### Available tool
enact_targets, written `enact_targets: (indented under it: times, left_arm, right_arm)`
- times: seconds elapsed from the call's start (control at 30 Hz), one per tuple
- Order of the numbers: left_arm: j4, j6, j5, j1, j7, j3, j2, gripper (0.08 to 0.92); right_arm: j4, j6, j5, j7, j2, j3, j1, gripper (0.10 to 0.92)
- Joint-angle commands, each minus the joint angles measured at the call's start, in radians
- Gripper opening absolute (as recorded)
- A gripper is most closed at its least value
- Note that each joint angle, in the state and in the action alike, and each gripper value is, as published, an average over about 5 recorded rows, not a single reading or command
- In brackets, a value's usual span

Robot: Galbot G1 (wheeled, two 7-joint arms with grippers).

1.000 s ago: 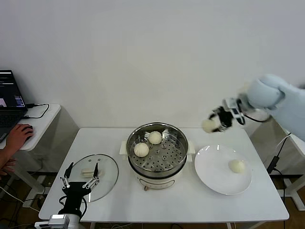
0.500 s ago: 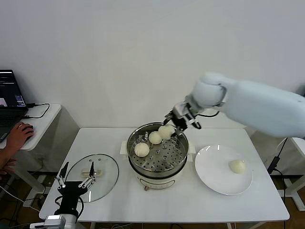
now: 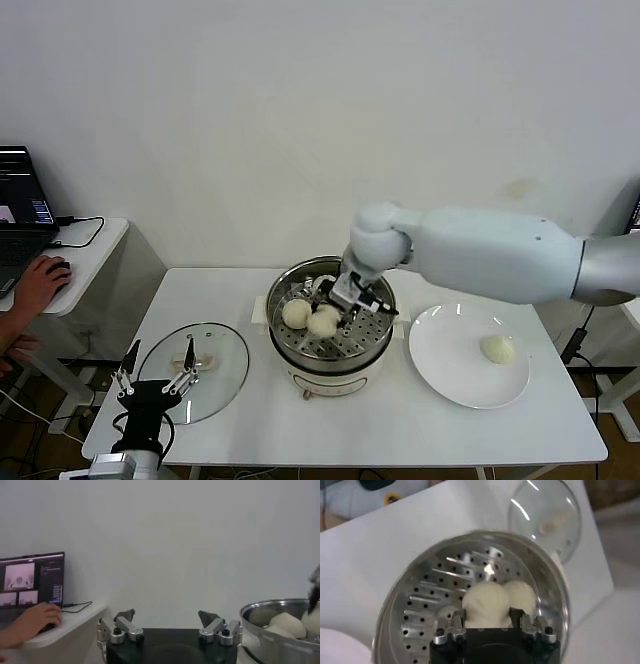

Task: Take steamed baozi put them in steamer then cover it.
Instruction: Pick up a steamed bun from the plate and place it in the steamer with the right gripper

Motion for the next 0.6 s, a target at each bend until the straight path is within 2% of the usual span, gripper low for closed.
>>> enact_targets:
  times: [0.03, 0.27, 0.43, 0.6]
  left_arm:
    - [-0.003, -0.001, 0.0, 0.001, 0.0, 0.0, -0.005, 0.823]
    - [-0.003, -0.001, 0.001, 0.0, 0.0, 0.002, -0.006, 0.823]
    - [-0.003, 0.0, 0.001, -0.003, 0.0, 0.003, -0.003, 0.823]
    - [-0.002, 0.003, -0.002, -0.013, 0.001, 0.0, 0.011, 0.823]
  right_arm:
    - [0.018, 0.121, -0.134, 0.007, 0.032, -0.032, -0.026, 0.56]
    - [0.023, 0.144, -0.145, 0.027, 0.019, -0.03, -0.033, 0.574]
    - [0.021, 0.161, -0.14, 0.037, -0.005, -0.016, -0.009, 0.685]
    - [0.04, 0.143, -0.058, 0.014, -0.074, 0.014, 0.065, 0.802]
